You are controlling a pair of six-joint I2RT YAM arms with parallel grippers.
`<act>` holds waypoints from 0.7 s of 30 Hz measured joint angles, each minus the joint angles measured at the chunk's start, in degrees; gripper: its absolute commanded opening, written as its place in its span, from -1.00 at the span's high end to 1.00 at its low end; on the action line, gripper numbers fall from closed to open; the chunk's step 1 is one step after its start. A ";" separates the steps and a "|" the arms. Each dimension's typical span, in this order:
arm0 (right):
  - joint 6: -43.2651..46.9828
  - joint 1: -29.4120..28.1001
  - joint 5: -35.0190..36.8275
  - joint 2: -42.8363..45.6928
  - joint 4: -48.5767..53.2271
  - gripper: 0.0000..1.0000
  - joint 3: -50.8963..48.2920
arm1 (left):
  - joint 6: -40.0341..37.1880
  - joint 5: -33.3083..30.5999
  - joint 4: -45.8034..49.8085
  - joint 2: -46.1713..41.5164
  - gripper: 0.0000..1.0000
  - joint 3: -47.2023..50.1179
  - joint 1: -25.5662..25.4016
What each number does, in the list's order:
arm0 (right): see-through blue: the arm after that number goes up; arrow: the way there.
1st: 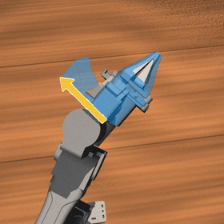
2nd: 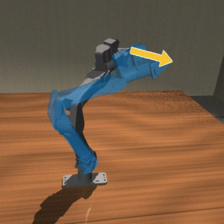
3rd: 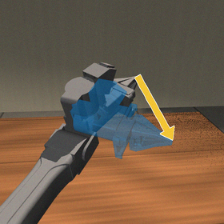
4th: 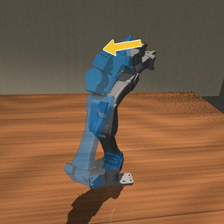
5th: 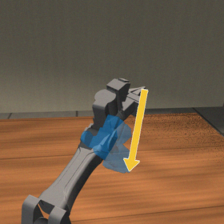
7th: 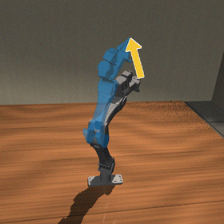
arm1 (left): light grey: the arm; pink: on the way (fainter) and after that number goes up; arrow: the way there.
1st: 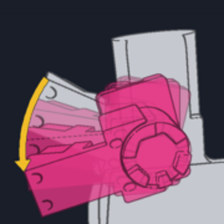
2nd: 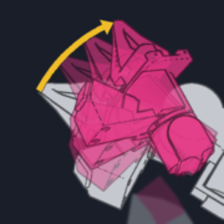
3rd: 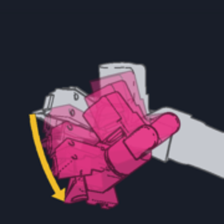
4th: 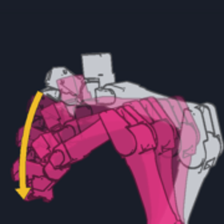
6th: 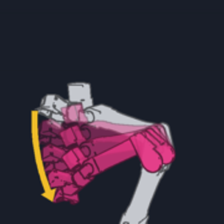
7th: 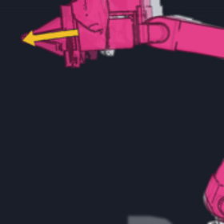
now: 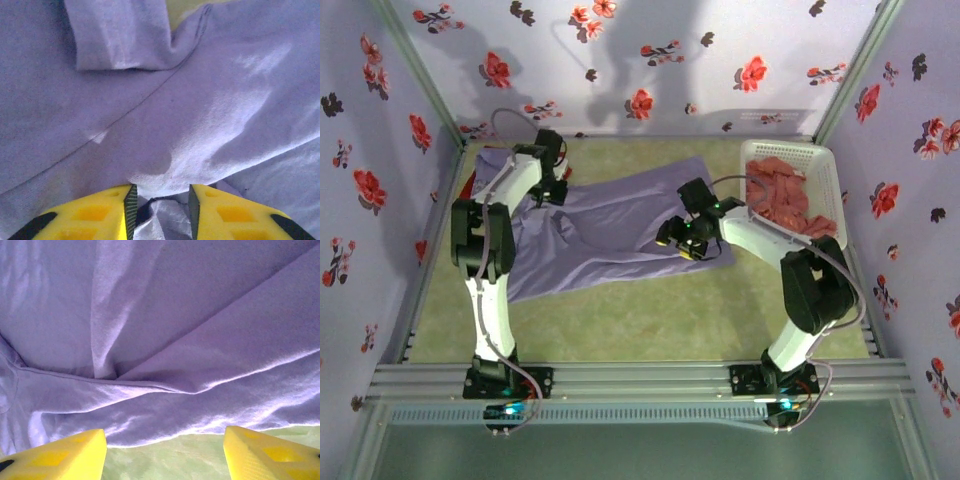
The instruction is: Fold and stack the t-shirts
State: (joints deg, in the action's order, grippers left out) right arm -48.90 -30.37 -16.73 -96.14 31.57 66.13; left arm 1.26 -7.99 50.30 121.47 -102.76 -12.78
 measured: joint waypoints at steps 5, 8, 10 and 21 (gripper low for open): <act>0.96 -0.90 0.00 0.46 -0.02 -0.19 -0.59 | 3.15 -1.53 -0.15 -2.38 -0.06 3.34 -0.09; 0.96 -3.08 0.02 0.31 -0.26 -0.16 -0.59 | 7.34 -0.92 1.09 -8.24 0.03 8.94 -0.09; 0.92 -4.92 -0.07 -0.39 -0.70 -0.12 -0.57 | 11.21 1.75 0.35 -14.10 0.16 14.64 -0.07; 0.90 -9.55 -0.85 -8.48 -2.64 0.73 2.78 | 33.18 14.27 -11.02 -34.36 1.00 48.85 -0.48</act>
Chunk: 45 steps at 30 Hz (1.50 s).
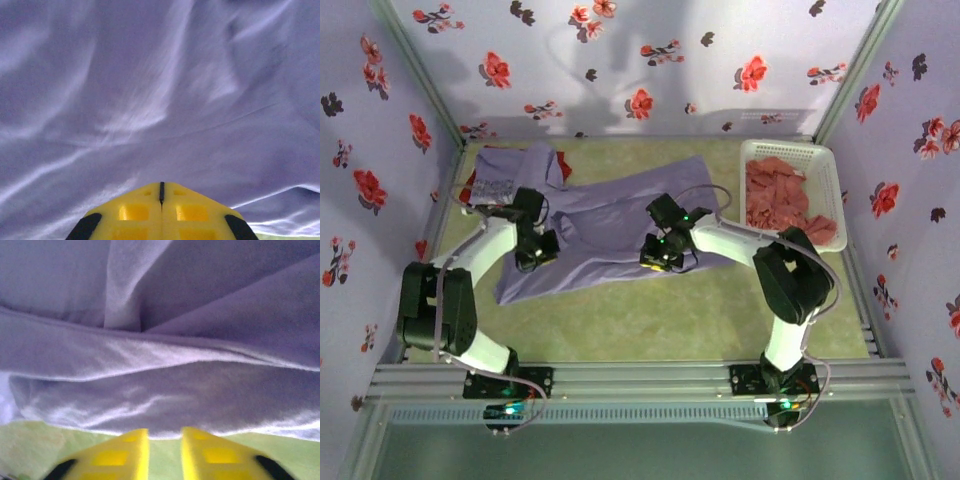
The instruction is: Fold and stack the t-shirts
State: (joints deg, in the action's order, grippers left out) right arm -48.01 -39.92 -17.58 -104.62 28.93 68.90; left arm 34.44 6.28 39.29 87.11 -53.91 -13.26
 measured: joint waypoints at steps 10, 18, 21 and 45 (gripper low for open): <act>0.63 -0.02 -0.59 -6.45 -0.46 0.96 3.15 | 4.28 -0.22 -5.27 -0.02 1.00 6.40 0.00; -0.61 -1.79 -2.03 -6.08 -0.79 0.95 0.98 | 4.26 -1.18 -5.68 0.02 1.00 6.40 0.17; -1.86 -2.93 -3.52 -4.72 -1.29 0.94 -1.22 | 4.24 -1.25 -5.60 0.68 1.00 6.40 0.42; -4.76 10.99 -0.17 13.68 4.96 -0.24 -7.85 | 3.78 7.85 -6.16 1.16 1.00 8.96 10.69</act>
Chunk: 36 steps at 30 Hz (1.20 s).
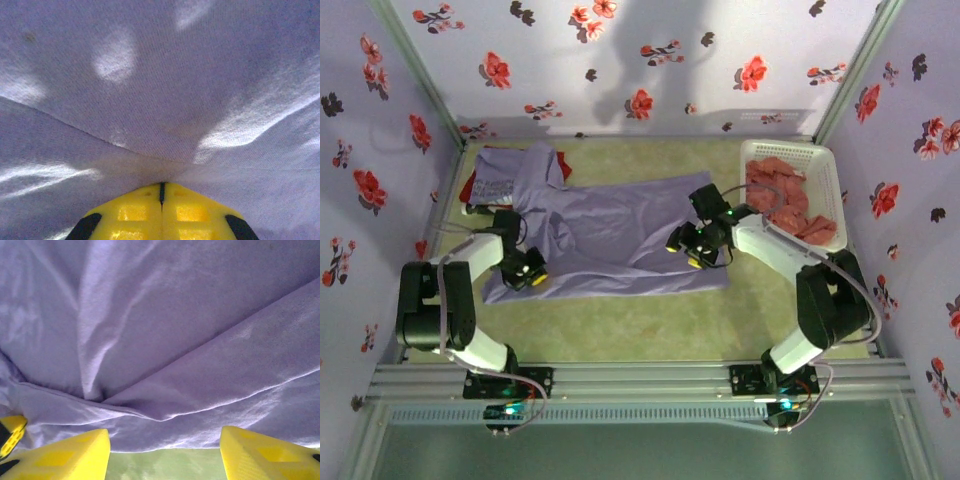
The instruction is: Fold and stack the t-shirts
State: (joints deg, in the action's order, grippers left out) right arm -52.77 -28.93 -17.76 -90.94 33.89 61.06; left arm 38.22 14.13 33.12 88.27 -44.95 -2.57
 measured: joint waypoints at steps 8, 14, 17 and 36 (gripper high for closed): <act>0.76 1.77 7.41 -0.02 0.79 -0.24 -1.33 | -1.25 -3.02 8.28 -1.64 0.51 -8.26 -5.88; 2.89 3.80 12.61 3.26 2.03 0.00 -2.84 | -4.02 -8.07 12.00 1.33 0.51 -21.07 -11.74; 4.13 4.81 14.19 3.23 2.43 0.16 -4.11 | -5.03 -10.25 12.66 6.71 0.48 -24.30 -13.64; 6.78 6.08 17.42 2.73 5.20 -0.01 -4.48 | -8.44 -17.33 18.10 22.14 0.33 -36.00 -19.32</act>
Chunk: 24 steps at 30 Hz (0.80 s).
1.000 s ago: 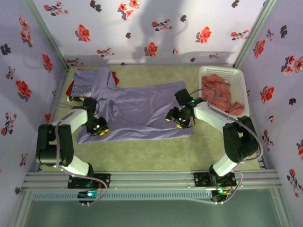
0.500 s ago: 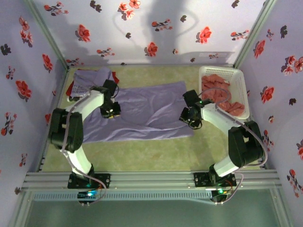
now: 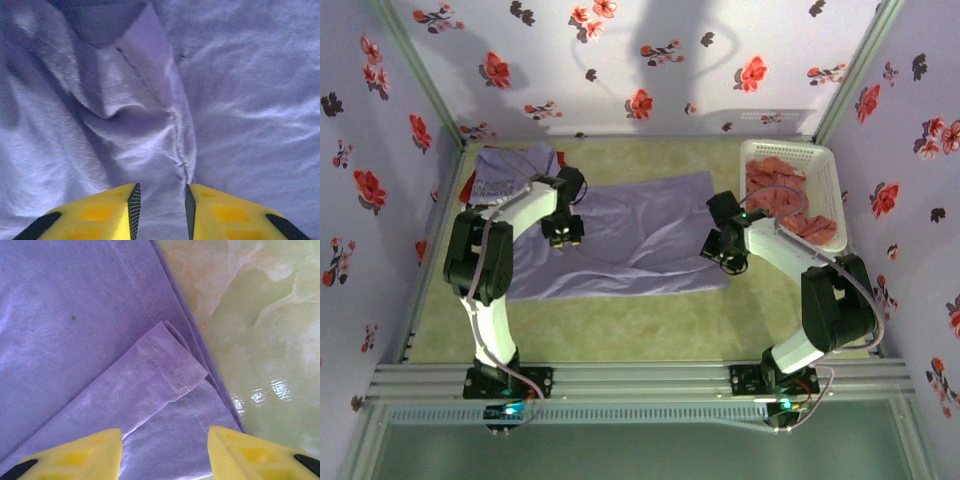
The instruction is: Fold and stack the t-shirts
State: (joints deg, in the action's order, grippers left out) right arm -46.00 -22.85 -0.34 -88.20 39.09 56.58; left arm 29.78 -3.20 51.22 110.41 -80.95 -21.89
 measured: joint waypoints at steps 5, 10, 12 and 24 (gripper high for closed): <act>0.00 0.00 -0.02 0.00 -0.02 -0.01 -0.09 | 0.04 1.95 -1.05 0.02 0.30 0.35 -1.31; 0.17 0.37 -0.09 -0.09 -0.20 -0.02 -0.55 | 0.00 2.36 -1.57 1.40 0.32 0.37 -1.49; 0.44 0.37 -0.13 -0.22 -0.33 -0.02 -0.55 | -0.02 2.34 -1.51 2.29 0.32 0.37 -1.53; 2.14 0.52 -0.50 -0.85 -0.44 -0.15 -0.44 | -0.33 1.60 -1.44 4.07 0.95 0.37 -2.40</act>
State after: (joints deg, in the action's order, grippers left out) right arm -43.86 -22.33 -0.84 -89.06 38.65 56.14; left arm 29.45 -1.61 49.78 114.48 -80.58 -24.29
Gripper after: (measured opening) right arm 0.545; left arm 0.095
